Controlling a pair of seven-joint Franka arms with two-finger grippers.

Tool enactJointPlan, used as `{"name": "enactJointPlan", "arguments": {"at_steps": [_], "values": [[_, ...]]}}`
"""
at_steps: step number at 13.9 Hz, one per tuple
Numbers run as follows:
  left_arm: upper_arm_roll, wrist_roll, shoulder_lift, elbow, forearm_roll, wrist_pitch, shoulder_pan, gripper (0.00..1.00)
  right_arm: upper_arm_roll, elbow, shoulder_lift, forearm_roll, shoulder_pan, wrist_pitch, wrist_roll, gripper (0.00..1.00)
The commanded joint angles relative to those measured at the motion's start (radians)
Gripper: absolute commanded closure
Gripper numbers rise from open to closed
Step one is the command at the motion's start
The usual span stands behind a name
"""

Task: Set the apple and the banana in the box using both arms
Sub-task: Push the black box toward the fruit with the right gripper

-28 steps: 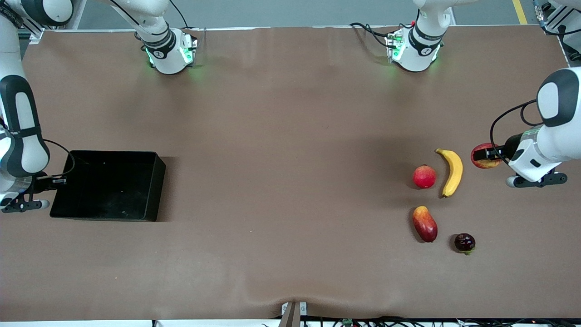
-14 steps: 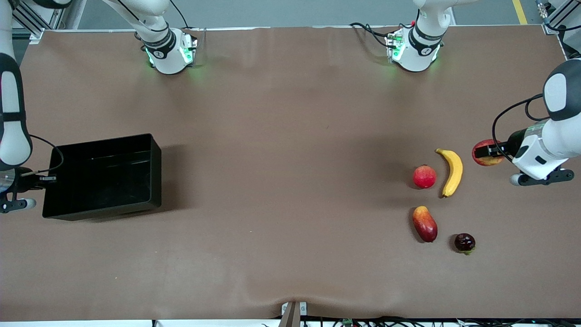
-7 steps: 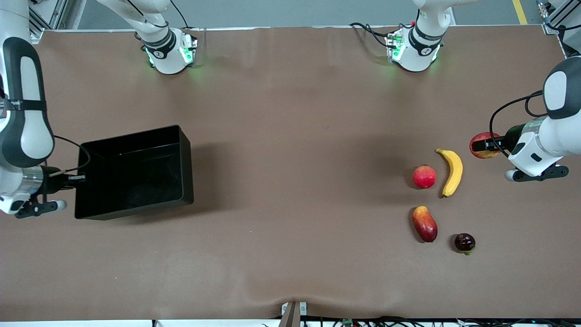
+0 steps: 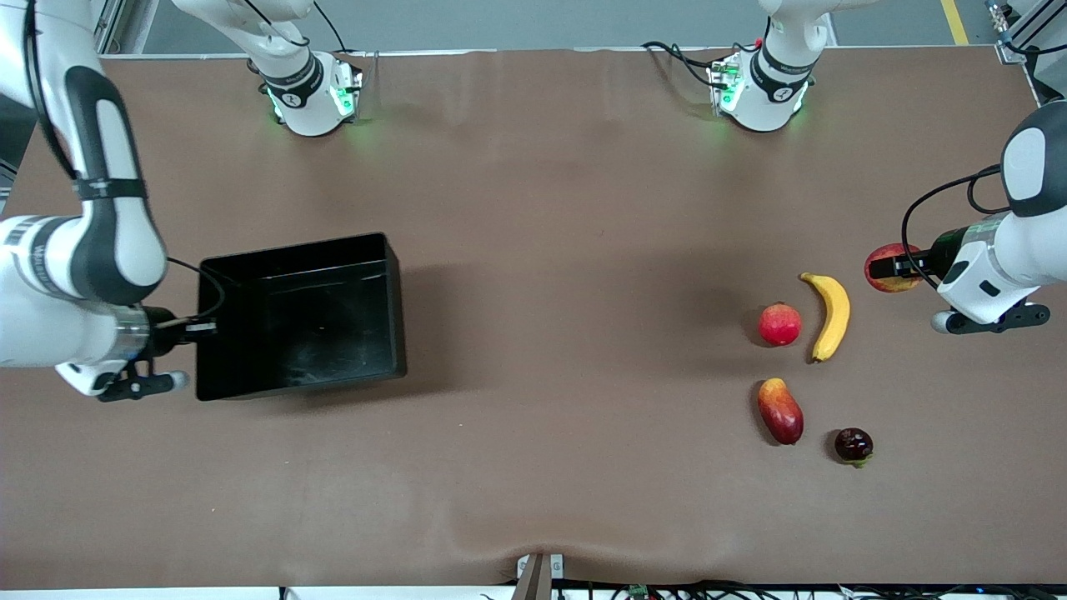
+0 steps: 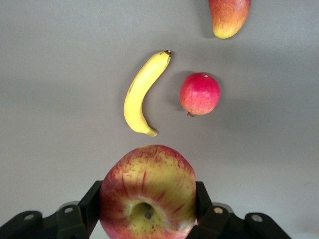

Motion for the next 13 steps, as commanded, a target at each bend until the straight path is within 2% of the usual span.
{"name": "enactJointPlan", "arguments": {"at_steps": [1, 4, 6, 9, 13], "values": [[-0.005, -0.009, 0.001, 0.020, -0.004, -0.030, 0.001, 1.00, -0.007, -0.037, -0.063, 0.018, 0.135, -0.010, 0.195, 1.00], [-0.005, -0.008, 0.001, 0.023, -0.004, -0.030, 0.001, 1.00, -0.008, -0.032, -0.068, 0.018, 0.280, 0.034, 0.413, 1.00], [-0.003, -0.008, -0.001, 0.023, -0.004, -0.030, 0.001, 1.00, -0.007, -0.032, -0.066, 0.033, 0.338, 0.062, 0.445, 1.00], [-0.003, -0.006, -0.001, 0.032, -0.004, -0.030, 0.004, 1.00, -0.007, -0.034, -0.058, 0.101, 0.421, 0.149, 0.496, 1.00], [-0.003, -0.009, 0.001, 0.039, -0.007, -0.030, 0.000, 1.00, -0.007, -0.029, -0.012, 0.104, 0.593, 0.279, 0.770, 1.00]]}}
